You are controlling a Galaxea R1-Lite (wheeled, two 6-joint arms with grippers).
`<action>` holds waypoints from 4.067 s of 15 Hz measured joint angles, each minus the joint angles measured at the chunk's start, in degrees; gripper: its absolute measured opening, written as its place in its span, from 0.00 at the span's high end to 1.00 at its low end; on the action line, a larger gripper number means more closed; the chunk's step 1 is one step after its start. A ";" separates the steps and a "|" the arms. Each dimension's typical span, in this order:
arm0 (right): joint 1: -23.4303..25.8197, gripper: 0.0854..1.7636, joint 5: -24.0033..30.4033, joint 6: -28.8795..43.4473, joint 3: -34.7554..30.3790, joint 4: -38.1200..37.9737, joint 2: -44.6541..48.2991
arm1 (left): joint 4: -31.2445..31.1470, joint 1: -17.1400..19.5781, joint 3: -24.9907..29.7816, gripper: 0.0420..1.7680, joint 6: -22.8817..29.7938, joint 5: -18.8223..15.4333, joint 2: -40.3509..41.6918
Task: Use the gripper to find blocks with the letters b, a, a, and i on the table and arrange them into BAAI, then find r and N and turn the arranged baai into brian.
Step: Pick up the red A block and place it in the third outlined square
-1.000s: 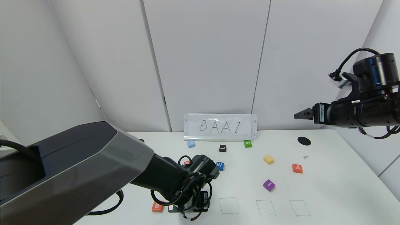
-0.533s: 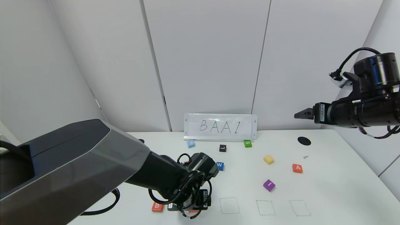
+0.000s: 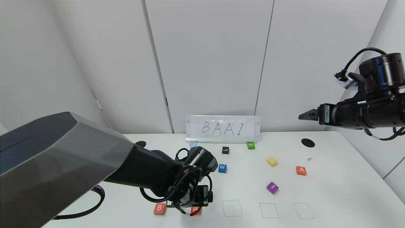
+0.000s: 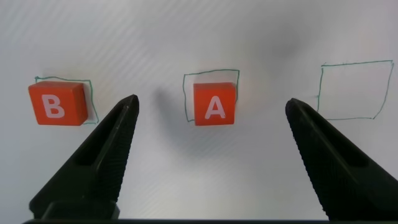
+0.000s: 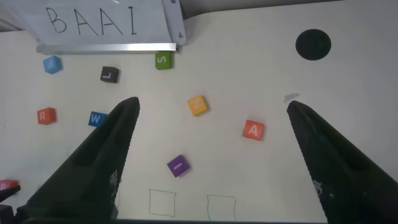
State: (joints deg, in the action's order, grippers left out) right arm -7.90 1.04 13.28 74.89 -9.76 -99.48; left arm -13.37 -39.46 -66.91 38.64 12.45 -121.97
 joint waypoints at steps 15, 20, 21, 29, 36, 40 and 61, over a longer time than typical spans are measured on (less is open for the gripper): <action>0.38 0.03 0.09 0.07 -0.06 -0.16 0.83 | 0.51 5.78 -0.48 0.04 -16.01 -1.15 20.29; 0.49 0.03 0.07 0.07 -0.16 -0.27 0.80 | 0.84 9.25 0.05 0.03 -19.57 -10.67 24.61; 0.60 0.03 0.09 0.07 -0.17 -0.24 0.80 | 0.93 10.83 0.18 0.03 -20.81 -13.90 25.61; 1.15 0.03 -2.71 2.21 -1.93 -0.41 0.88 | 0.90 19.32 0.16 0.03 -25.95 -21.28 31.56; 1.78 0.03 -3.35 5.19 -6.78 -0.09 -1.07 | 0.89 19.74 0.21 0.03 -25.93 -21.25 34.07; 2.86 0.03 -3.27 5.79 -7.17 0.00 -5.12 | 0.89 19.74 0.27 0.03 -25.93 -21.31 34.37; 4.68 0.03 -3.17 5.94 -1.05 -0.57 -25.36 | 0.98 19.79 0.11 0.03 -26.00 -21.25 31.98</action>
State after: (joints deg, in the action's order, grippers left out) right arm -3.22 -2.13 19.21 73.84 -10.34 -124.83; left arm -12.40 -19.68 -66.80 12.64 -8.80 -89.99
